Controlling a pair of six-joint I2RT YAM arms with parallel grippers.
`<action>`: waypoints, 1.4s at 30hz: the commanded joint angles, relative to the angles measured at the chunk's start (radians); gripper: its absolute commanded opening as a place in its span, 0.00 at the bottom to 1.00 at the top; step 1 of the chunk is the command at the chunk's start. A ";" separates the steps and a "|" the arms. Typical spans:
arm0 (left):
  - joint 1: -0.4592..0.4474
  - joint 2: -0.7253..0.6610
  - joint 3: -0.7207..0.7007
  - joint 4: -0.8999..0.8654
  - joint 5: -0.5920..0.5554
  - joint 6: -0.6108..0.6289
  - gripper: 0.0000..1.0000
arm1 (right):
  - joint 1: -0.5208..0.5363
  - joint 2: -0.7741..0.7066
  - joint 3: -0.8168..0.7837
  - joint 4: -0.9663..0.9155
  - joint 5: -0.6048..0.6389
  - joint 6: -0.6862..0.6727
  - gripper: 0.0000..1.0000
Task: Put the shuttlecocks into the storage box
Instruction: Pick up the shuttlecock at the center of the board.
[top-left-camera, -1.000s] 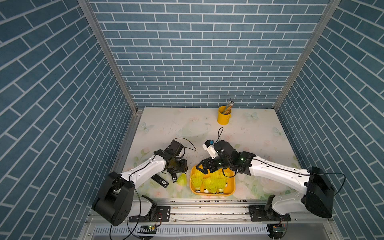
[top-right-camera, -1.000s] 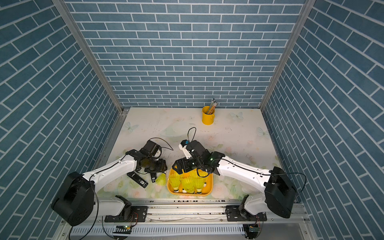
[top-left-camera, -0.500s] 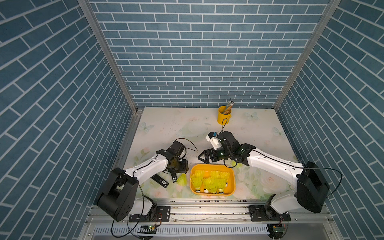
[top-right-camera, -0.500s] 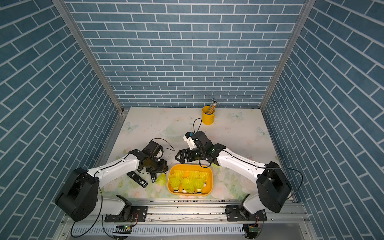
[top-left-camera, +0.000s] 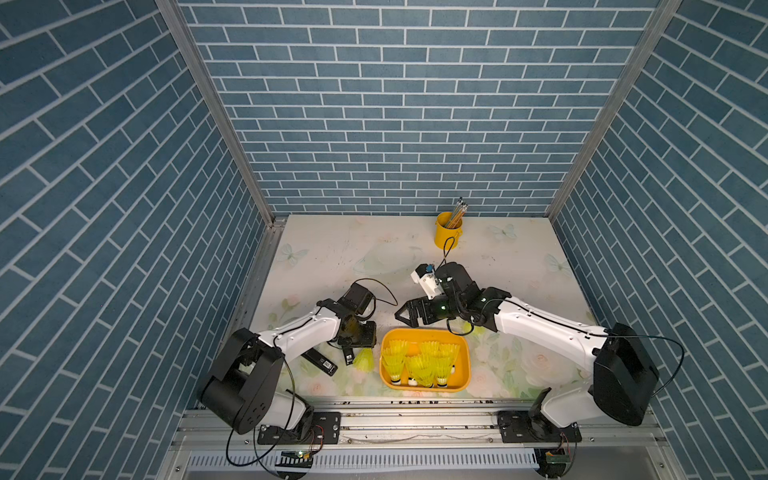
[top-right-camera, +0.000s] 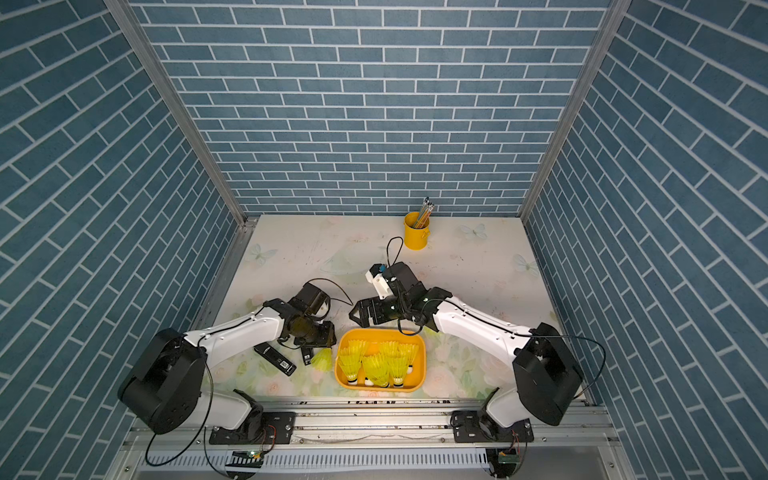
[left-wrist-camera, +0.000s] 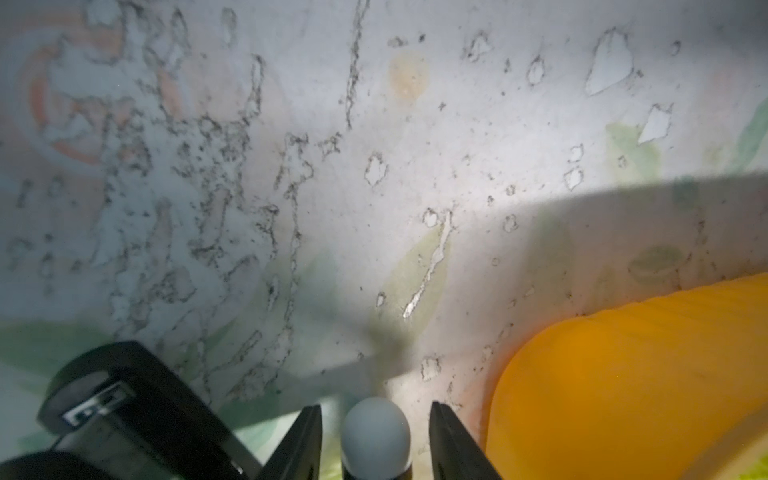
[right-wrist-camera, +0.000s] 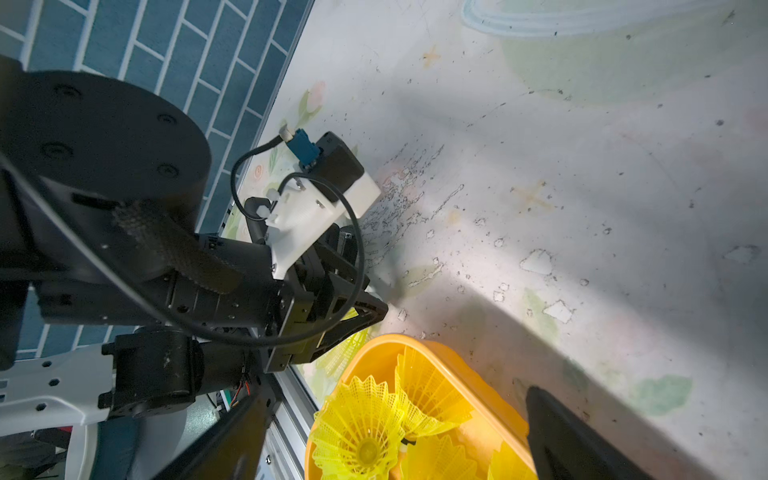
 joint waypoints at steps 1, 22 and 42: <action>-0.010 0.015 0.009 -0.011 0.006 0.014 0.48 | -0.002 0.010 -0.005 0.026 -0.009 0.003 1.00; -0.031 0.029 0.010 0.005 -0.019 0.007 0.18 | -0.002 -0.003 -0.027 0.042 0.008 0.025 1.00; -0.008 0.086 0.193 -0.037 -0.055 0.041 0.16 | -0.034 -0.033 -0.042 0.055 0.017 0.026 1.00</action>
